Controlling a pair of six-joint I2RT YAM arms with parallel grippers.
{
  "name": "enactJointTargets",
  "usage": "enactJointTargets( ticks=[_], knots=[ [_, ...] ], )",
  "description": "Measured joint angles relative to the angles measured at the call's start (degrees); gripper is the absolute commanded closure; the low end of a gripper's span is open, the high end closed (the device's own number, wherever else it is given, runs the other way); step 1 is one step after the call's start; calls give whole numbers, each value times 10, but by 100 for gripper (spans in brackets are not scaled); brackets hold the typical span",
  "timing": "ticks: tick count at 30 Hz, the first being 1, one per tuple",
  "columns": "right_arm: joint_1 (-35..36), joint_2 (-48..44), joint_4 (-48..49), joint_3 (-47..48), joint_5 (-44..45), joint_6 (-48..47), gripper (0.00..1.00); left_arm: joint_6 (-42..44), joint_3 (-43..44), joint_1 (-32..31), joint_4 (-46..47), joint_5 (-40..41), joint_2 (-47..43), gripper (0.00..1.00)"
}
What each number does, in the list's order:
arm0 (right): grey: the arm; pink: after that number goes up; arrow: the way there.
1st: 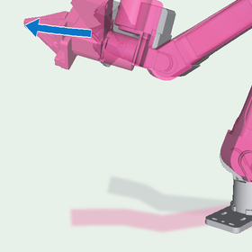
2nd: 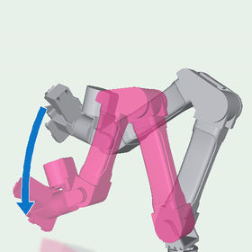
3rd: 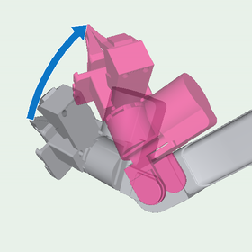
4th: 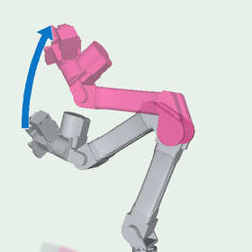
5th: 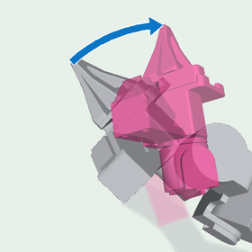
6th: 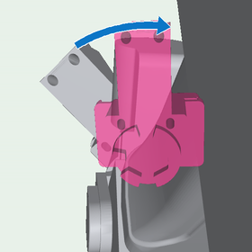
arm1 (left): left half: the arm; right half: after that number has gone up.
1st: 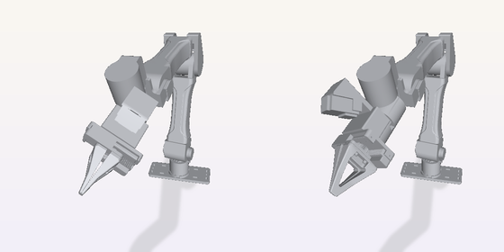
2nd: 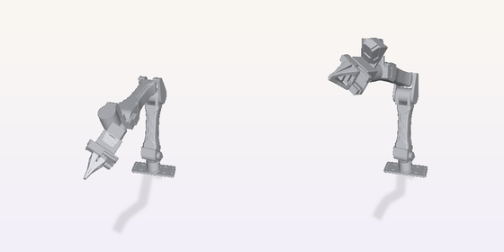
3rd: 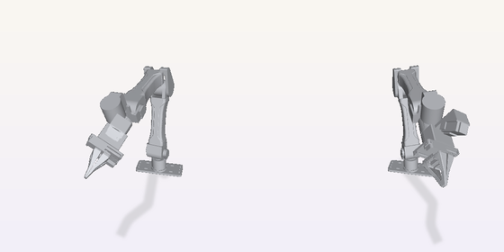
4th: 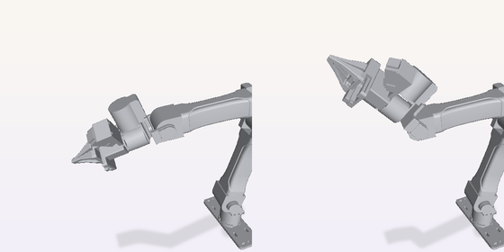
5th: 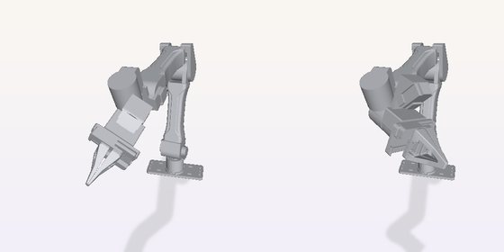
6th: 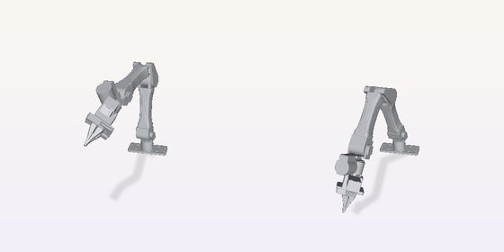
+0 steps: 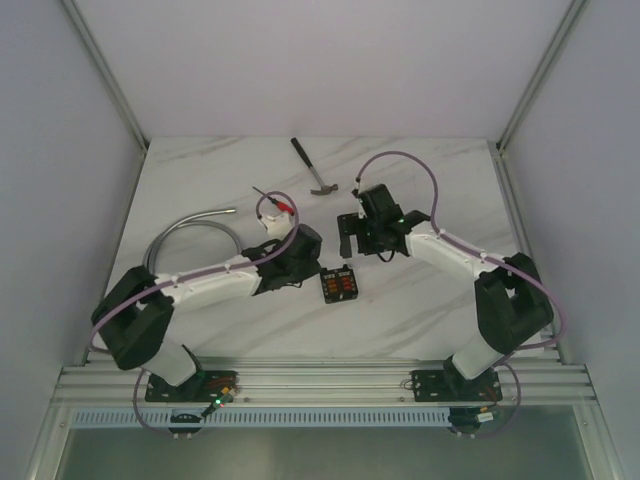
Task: Snap on the fuse box
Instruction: Pick up the fuse box cover from the center of the board, then close the fuse box cover on the fuse box base.
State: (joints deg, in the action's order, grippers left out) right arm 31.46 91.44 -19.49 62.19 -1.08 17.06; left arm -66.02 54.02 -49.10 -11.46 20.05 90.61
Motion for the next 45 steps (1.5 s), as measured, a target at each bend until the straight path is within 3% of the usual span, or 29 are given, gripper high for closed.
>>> enactJointTargets(
  ticks=[5,15,30,45],
  knots=[
    [50,0,-16,10,2,11,14,-5,-51,22,12,-1,-71,47],
    [121,4,-43,13,45,72,12,-8,-160,82,36,-33,-135,44],
    [173,44,-43,15,119,130,7,-8,-181,86,74,-66,-139,41],
    [176,59,-13,14,134,143,5,-8,-186,86,79,-77,-139,41]
  ],
)
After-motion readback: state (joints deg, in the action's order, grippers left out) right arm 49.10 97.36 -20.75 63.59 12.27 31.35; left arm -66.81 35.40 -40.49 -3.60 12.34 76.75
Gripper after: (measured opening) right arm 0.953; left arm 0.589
